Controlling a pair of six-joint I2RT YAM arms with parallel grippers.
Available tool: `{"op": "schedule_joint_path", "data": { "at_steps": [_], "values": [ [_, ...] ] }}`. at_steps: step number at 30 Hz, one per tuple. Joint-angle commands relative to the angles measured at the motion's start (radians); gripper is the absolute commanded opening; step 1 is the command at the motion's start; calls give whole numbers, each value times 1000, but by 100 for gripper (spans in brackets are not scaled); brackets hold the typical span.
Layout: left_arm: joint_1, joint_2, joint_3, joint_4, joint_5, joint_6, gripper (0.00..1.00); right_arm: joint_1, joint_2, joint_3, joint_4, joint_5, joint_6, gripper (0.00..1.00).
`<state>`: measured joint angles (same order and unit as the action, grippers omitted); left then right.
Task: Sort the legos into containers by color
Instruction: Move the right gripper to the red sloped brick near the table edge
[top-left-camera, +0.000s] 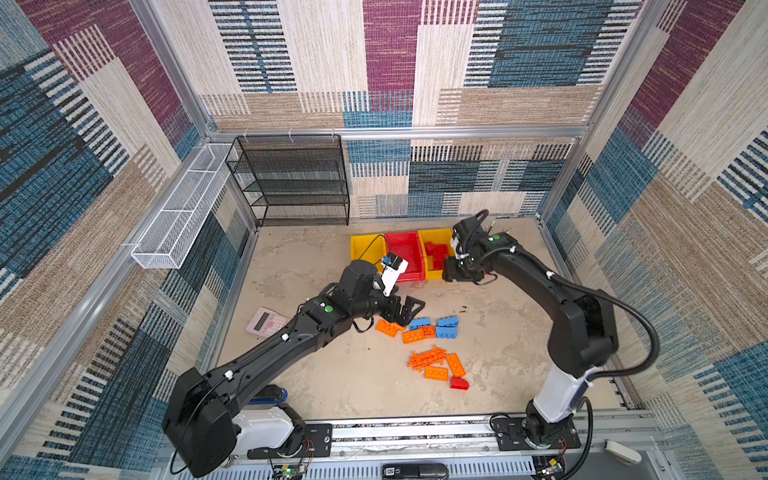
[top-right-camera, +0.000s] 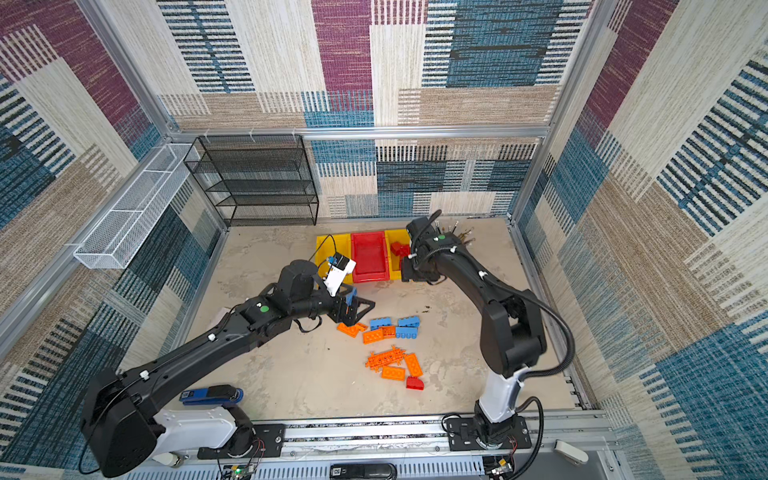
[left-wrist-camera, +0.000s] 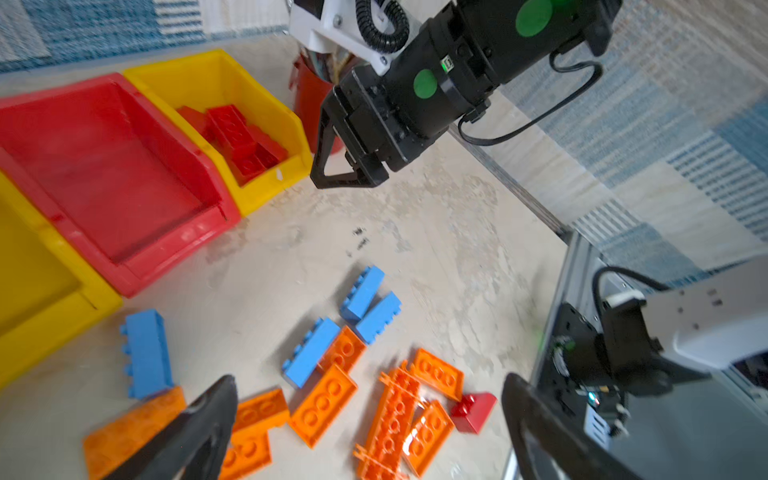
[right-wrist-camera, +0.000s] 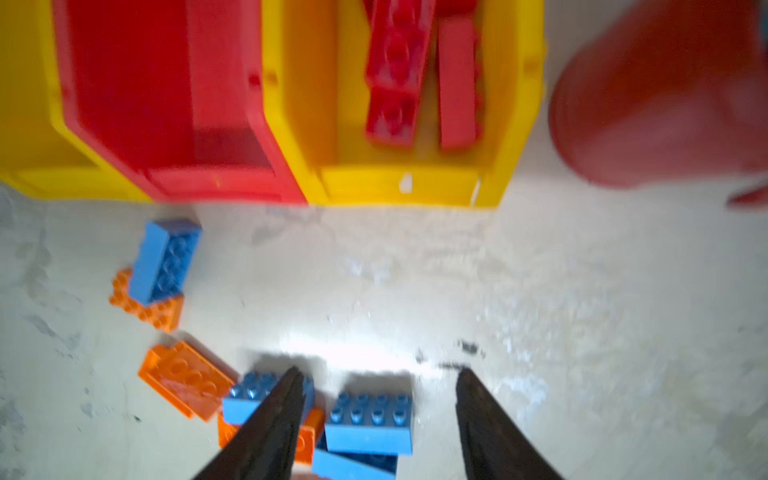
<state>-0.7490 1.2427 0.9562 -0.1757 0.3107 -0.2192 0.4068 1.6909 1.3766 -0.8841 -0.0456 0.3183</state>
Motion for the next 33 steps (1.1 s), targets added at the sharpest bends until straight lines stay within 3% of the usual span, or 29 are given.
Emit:
{"op": "schedule_joint_path", "data": {
  "at_steps": [1, 7, 13, 21, 33],
  "values": [
    [-71, -89, -89, -32, -85, -37, 100, 69, -158, -211, 67, 1, 132, 61],
    [-148, -276, -217, -73, -159, -134, 100, 252, -394, -496, 59, -26, 357, 61],
    [-175, -417, -277, -148, -243, -158, 100, 418, -535, -636, 50, -34, 525, 63],
    [-180, -514, -287, -204, -307, -155, 100, 467, -584, -739, 132, -91, 540, 64],
    [-179, -546, -283, -248, -346, -141, 100, 474, -575, -779, 212, -153, 490, 64]
  ]
}}
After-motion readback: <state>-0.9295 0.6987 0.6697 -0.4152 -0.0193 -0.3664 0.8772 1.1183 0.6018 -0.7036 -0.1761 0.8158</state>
